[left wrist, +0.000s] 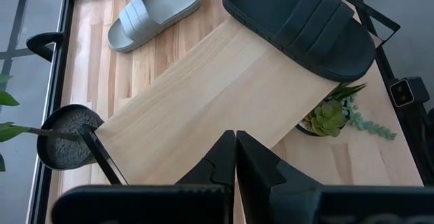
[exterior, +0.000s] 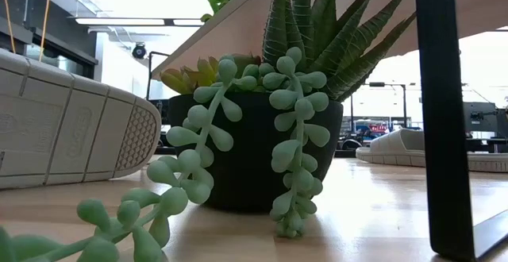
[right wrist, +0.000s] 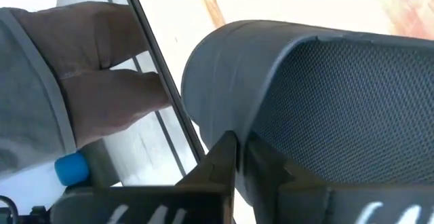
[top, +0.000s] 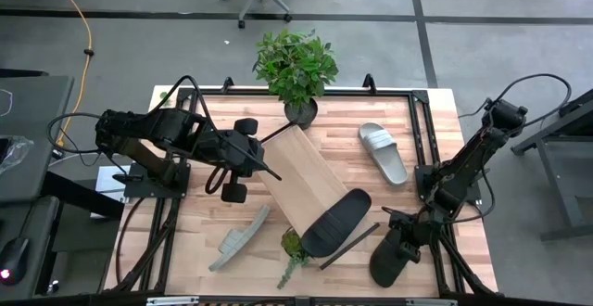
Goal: Pick and place slides into the shelf
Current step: Put the black slide on the shelf
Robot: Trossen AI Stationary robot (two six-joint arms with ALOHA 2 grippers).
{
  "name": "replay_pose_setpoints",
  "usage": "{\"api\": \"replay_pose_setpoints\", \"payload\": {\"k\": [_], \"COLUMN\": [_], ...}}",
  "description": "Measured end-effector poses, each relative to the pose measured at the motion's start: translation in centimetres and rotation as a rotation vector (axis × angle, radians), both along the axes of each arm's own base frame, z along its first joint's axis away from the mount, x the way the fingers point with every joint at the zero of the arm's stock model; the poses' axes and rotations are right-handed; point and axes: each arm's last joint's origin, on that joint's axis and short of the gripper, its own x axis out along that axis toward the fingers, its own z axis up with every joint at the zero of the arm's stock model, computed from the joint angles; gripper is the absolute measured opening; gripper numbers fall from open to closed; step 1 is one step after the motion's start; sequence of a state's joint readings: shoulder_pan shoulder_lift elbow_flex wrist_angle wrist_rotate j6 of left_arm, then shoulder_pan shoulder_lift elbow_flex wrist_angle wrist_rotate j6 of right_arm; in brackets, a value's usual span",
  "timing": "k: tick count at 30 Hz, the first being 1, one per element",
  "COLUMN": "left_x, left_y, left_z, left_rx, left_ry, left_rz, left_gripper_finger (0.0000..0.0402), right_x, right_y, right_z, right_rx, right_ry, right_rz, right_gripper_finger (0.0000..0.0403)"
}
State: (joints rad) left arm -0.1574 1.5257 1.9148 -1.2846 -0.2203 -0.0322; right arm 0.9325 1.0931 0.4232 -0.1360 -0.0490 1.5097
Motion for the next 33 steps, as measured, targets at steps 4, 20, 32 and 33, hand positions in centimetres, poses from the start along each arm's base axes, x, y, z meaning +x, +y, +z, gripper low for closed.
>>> {"api": "replay_pose_setpoints", "payload": {"k": [4,20,32,33], "left_x": [0.0,0.0,0.0,0.0], "left_y": [0.0,0.0,0.1,0.1], "left_z": [0.0,0.0,0.0,0.0], "left_rx": [0.001,0.024,0.043,0.043], "left_ry": [0.000,0.003,0.000,0.000], "left_rz": [-0.001,-0.017,-0.006,-0.006], "left_gripper_finger": [0.0003,0.0003,0.0003,0.0003], "right_x": [0.0,-1.8,-3.7,-3.8], "right_y": [0.0,0.9,0.1,0.0], "right_z": [0.0,4.1,7.7,7.9], "right_rx": [0.002,0.333,0.521,0.521], "right_ry": [0.004,-0.099,-0.321,-0.348], "right_rz": [0.002,-0.137,-0.254,-0.268], "right_gripper_finger": [0.0003,0.0001,0.0000,0.0000]}}
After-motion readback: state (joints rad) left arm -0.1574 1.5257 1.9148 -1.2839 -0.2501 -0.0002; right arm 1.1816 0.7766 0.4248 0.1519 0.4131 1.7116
